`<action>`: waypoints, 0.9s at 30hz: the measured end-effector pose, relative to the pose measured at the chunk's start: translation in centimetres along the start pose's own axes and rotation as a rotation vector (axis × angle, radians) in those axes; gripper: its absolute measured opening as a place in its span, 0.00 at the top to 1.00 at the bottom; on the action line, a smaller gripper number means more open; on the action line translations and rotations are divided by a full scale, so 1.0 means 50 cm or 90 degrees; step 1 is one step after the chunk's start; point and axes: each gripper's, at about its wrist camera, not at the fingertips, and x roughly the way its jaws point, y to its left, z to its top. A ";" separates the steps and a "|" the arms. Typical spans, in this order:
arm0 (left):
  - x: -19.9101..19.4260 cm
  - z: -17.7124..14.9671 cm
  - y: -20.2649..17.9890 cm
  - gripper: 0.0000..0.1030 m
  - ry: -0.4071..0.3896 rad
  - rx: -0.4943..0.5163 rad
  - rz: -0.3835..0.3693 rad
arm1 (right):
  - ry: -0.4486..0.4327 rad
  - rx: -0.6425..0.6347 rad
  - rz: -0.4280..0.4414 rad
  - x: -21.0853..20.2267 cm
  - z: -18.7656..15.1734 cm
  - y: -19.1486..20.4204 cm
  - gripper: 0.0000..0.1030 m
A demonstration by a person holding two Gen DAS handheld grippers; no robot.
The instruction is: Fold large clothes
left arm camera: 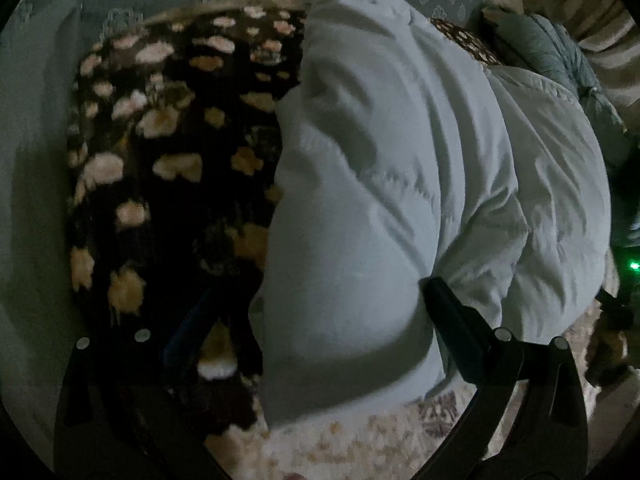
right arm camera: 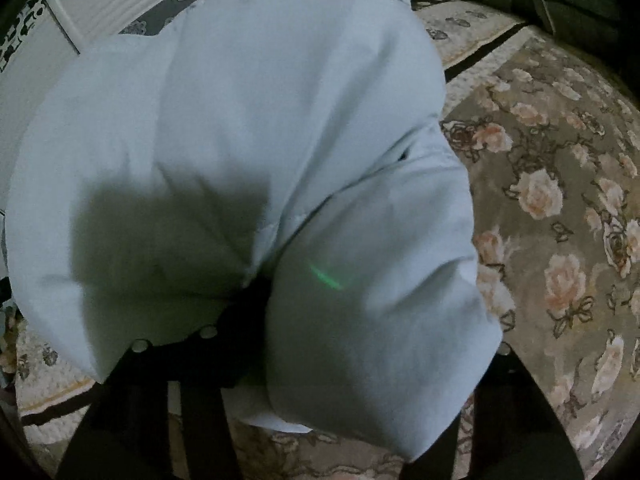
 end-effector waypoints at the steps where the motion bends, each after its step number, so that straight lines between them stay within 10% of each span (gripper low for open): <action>1: 0.001 -0.001 0.005 0.03 0.003 -0.004 -0.007 | 0.001 0.002 0.000 0.003 0.003 0.003 0.47; 12: 0.096 0.073 -0.048 0.03 0.061 0.050 -0.014 | -0.016 0.068 0.053 -0.002 0.007 -0.028 0.38; 17: 0.084 0.079 -0.079 0.28 0.025 0.078 0.022 | -0.017 0.046 0.034 0.000 0.033 -0.021 0.36; 27: 0.057 0.144 -0.149 0.55 -0.005 0.108 0.103 | -0.160 0.040 0.035 -0.113 0.060 -0.005 0.78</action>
